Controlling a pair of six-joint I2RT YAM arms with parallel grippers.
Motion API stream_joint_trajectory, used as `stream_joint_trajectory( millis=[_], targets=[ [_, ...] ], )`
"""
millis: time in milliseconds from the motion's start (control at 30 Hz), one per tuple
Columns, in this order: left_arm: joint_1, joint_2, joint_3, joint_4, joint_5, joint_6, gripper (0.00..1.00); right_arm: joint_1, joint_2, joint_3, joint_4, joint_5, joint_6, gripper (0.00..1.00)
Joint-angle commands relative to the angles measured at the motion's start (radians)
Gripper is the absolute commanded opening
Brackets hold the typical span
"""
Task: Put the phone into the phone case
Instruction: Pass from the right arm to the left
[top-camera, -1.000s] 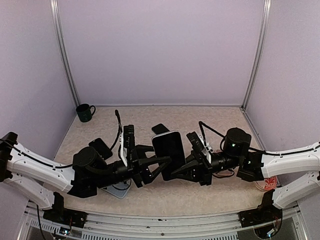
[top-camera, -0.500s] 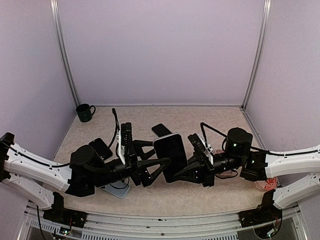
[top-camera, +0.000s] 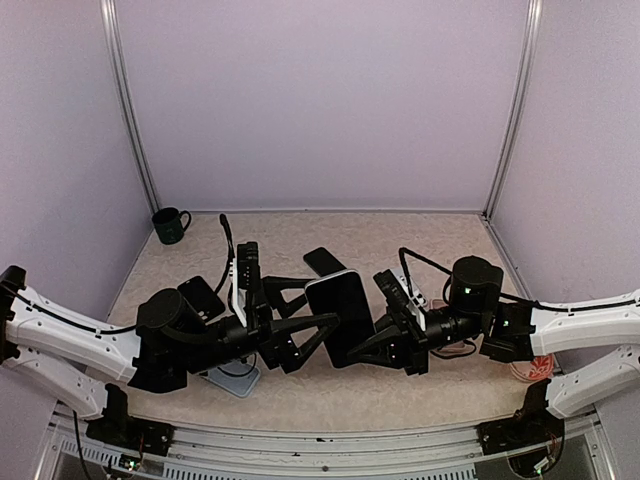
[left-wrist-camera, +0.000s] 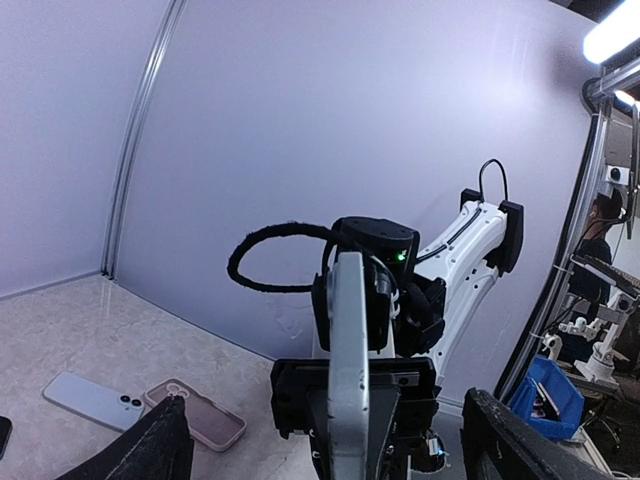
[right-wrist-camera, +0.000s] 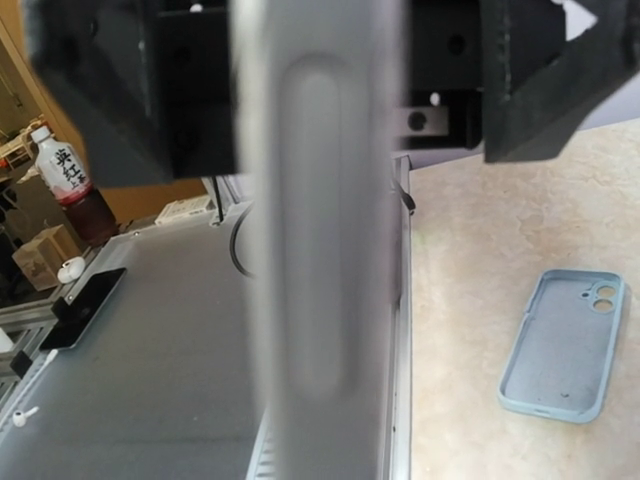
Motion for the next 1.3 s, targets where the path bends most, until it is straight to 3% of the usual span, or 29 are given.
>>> stream_joint_trajectory(
  millis=[0,200,467,700,1033,1267],
  targets=[
    [0.005,-0.015,0.002,0.001,-0.006,0.020,0.91,0.006,-0.023,0.038,0.030,0.000,-0.016,0.00],
    [0.005,-0.028,0.001,-0.023,-0.004,0.025,0.99,0.006,-0.017,0.065,-0.046,0.010,-0.046,0.00],
    [0.001,-0.143,-0.001,-0.198,-0.017,0.059,0.99,0.006,-0.029,0.156,-0.368,0.087,-0.162,0.00],
    [0.000,-0.298,-0.010,-0.425,-0.030,0.081,0.99,0.007,-0.015,0.206,-0.541,0.102,-0.239,0.00],
    [0.015,-0.345,0.076,-0.731,-0.022,0.085,0.99,0.006,0.009,0.246,-0.697,0.056,-0.316,0.00],
    [0.065,-0.308,0.156,-0.883,0.125,0.095,0.99,0.008,0.036,0.266,-0.776,0.033,-0.359,0.00]
  ],
)
